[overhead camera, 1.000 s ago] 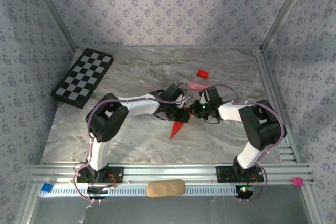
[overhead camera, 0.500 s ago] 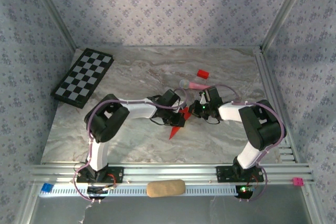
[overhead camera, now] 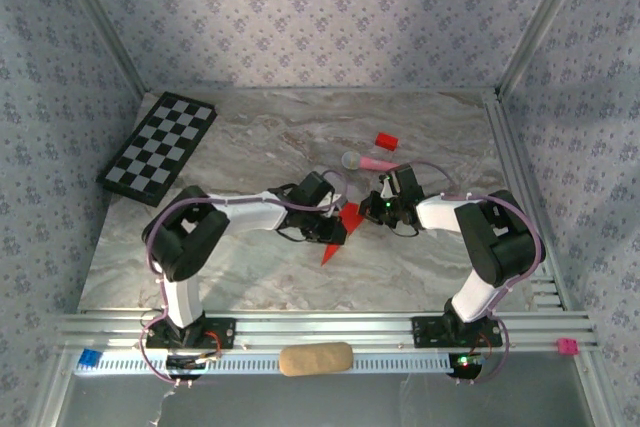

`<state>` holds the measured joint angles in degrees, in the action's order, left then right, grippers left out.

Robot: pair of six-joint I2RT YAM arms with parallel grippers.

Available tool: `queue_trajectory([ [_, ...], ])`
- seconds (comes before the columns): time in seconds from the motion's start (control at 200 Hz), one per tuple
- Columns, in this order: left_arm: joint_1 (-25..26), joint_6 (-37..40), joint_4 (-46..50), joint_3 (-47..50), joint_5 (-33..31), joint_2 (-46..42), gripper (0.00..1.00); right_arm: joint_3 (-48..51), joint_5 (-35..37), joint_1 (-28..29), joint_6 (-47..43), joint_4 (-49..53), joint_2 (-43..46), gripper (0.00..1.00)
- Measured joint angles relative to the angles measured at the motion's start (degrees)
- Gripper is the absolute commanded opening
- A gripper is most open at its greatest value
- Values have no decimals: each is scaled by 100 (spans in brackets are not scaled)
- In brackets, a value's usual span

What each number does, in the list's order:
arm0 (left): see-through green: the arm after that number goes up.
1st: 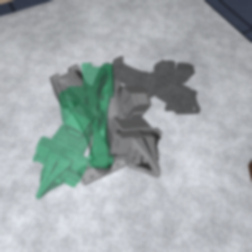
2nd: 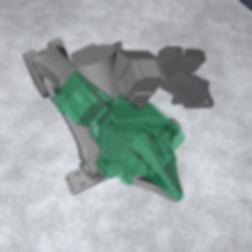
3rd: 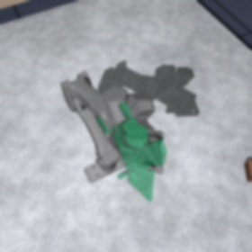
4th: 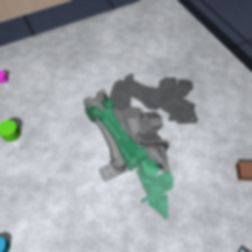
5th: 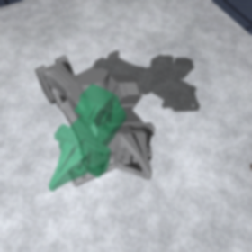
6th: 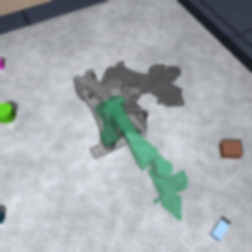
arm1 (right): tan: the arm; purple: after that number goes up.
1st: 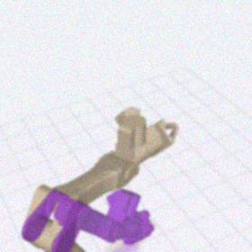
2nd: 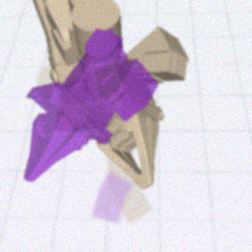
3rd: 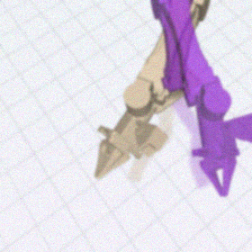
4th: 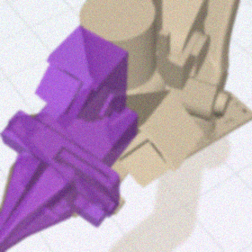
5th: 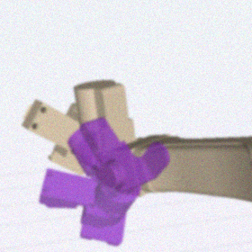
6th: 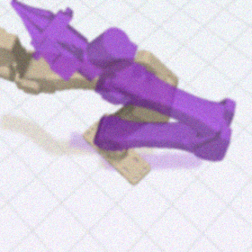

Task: Fold a paper plane with a square sheet of paper (pick it up from the middle)
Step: Fold the wing for the fifth time at the center of the table.

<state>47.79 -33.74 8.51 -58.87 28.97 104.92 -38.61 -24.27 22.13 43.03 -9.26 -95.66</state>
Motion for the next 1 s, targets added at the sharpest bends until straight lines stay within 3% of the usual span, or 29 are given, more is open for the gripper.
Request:
queue_trajectory([
  [0.19, -229, -24, -111, -173, 184, 155, 16, 0, 0, 0, 0, 0, 0, 5],
  [0.535, -203, -37, -72, -542, 210, 601, 11, 0, 0, 4, 0, -2, -2, 5],
  [0.999, -205, -42, -704, 63, 57, 457, 1, 2, -13, 4, -157, 85, 76, 9],
])
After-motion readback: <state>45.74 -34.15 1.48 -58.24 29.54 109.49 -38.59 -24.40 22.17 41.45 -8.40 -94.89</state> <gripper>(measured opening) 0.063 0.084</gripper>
